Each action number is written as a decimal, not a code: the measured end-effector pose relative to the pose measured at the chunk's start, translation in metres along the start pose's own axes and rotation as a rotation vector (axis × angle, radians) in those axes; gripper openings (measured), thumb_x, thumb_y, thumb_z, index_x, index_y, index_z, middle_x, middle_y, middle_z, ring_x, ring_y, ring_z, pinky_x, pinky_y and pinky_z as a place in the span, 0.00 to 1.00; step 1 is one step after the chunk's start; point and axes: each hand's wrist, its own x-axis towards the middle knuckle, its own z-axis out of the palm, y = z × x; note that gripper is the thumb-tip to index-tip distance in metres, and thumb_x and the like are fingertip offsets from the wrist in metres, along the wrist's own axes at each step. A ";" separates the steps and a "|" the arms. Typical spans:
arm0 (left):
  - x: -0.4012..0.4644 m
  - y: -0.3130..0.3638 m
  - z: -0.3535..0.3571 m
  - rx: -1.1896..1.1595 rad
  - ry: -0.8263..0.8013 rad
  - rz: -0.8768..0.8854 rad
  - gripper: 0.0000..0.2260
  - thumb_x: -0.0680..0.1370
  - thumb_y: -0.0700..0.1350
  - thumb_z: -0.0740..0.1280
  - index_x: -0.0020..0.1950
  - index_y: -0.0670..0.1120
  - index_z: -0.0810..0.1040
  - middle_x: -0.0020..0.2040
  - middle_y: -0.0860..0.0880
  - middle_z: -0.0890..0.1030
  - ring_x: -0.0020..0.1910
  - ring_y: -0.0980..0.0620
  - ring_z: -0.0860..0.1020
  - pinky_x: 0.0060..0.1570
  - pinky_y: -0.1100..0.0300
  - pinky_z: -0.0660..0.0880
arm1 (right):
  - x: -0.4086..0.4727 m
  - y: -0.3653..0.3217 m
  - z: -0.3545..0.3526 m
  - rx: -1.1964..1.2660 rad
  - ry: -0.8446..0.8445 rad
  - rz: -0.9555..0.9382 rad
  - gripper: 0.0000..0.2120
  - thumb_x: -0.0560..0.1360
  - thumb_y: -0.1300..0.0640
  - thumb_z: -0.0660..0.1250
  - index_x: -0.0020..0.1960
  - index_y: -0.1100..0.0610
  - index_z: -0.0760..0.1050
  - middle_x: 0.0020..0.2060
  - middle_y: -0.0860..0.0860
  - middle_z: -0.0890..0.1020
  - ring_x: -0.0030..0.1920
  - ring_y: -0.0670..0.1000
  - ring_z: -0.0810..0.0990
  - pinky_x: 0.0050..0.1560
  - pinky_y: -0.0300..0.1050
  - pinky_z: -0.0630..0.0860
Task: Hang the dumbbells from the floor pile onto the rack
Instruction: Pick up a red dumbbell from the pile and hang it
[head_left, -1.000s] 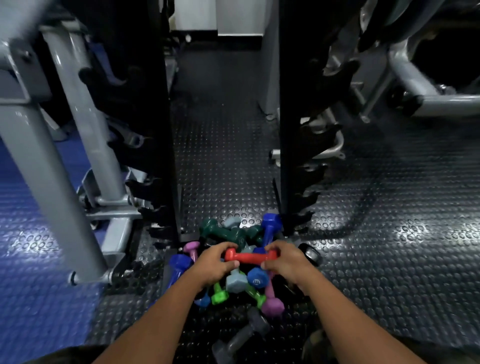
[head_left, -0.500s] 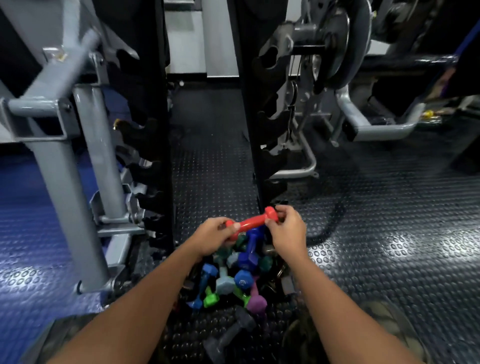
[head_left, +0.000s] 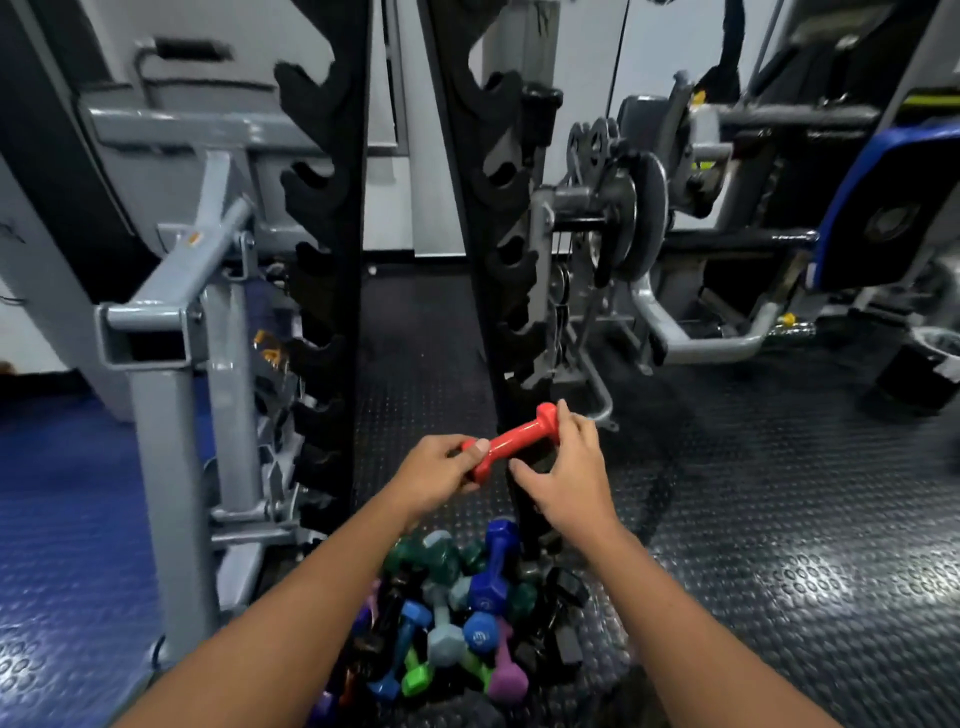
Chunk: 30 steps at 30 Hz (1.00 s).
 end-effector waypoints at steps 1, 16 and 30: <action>-0.001 0.006 -0.003 0.006 0.010 0.015 0.10 0.83 0.54 0.69 0.56 0.50 0.87 0.48 0.44 0.88 0.51 0.45 0.87 0.57 0.49 0.84 | 0.001 -0.005 -0.005 -0.005 -0.006 -0.005 0.49 0.75 0.48 0.78 0.85 0.53 0.52 0.72 0.45 0.63 0.66 0.39 0.66 0.64 0.34 0.64; -0.008 0.123 -0.021 -0.091 0.269 0.248 0.12 0.75 0.51 0.79 0.54 0.48 0.86 0.43 0.48 0.88 0.44 0.49 0.87 0.51 0.46 0.85 | 0.056 -0.072 -0.081 0.372 0.309 -0.088 0.24 0.74 0.56 0.80 0.66 0.40 0.80 0.55 0.41 0.85 0.54 0.37 0.84 0.62 0.40 0.80; 0.016 0.310 -0.065 -0.197 0.451 0.626 0.27 0.75 0.47 0.79 0.73 0.50 0.77 0.61 0.53 0.83 0.56 0.58 0.83 0.57 0.64 0.78 | 0.227 -0.219 -0.170 0.582 0.343 -0.339 0.12 0.77 0.57 0.76 0.58 0.45 0.86 0.50 0.45 0.89 0.53 0.50 0.87 0.63 0.59 0.82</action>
